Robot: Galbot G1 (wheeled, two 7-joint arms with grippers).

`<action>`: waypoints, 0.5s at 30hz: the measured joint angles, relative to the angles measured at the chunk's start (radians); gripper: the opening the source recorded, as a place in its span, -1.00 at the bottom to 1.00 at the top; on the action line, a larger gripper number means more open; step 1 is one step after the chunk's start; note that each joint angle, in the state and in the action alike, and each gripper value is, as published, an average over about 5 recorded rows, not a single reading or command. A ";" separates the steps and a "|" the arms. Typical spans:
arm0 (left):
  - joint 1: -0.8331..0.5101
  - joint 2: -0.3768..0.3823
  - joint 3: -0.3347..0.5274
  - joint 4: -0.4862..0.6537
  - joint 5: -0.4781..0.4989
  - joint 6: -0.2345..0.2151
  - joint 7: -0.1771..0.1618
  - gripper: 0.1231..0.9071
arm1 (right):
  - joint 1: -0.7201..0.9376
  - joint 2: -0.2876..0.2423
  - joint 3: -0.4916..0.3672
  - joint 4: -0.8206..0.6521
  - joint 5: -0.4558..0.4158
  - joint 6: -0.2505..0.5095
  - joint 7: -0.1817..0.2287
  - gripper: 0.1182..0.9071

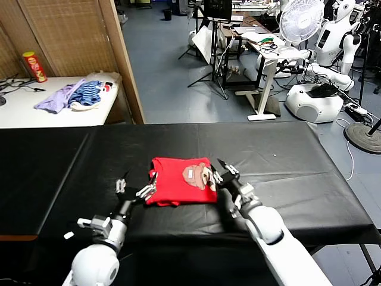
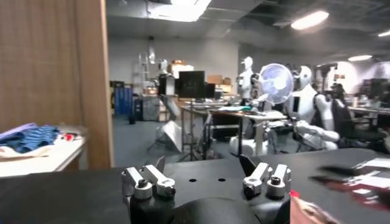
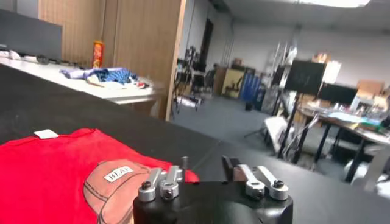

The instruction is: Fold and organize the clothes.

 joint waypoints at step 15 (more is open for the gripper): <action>0.155 0.071 -0.046 -0.046 0.002 0.023 -0.094 0.72 | -0.473 0.025 0.207 0.333 -0.015 0.082 0.182 0.72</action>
